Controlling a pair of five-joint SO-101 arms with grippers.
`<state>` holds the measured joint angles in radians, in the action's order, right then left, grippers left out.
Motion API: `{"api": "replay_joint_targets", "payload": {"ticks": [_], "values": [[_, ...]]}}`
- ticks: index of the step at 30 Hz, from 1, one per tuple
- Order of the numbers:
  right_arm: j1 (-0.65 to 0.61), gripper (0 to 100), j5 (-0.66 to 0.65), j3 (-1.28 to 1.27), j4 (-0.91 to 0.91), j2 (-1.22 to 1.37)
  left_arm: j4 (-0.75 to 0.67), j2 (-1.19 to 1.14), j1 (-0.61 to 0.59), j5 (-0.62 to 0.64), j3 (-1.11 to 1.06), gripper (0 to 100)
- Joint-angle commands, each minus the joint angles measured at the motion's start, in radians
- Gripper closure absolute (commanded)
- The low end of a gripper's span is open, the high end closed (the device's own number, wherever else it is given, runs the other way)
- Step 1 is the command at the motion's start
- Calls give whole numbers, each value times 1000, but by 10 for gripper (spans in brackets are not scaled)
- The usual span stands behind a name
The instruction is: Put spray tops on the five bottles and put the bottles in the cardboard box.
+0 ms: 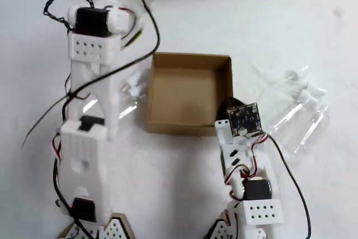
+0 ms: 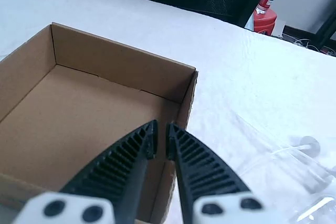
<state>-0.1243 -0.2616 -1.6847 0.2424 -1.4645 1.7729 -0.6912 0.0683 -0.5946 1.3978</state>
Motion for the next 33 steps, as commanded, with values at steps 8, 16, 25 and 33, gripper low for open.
{"api": "replay_joint_targets", "payload": {"ticks": [8, 16, 25, 33], "values": [[30, 981, -14, -11, -25, 4, 15, 579, 183, 310, -414, 980], [30, 981, -14, -11, -25, 4, -91, 934, 255, 315, -841, 980], [24, 981, -14, -11, -25, 10, -506, 1253, 262, 319, -1392, 980], [24, 981, -14, -11, -25, 12, -1125, 1515, 262, 496, -1921, 980]]}}
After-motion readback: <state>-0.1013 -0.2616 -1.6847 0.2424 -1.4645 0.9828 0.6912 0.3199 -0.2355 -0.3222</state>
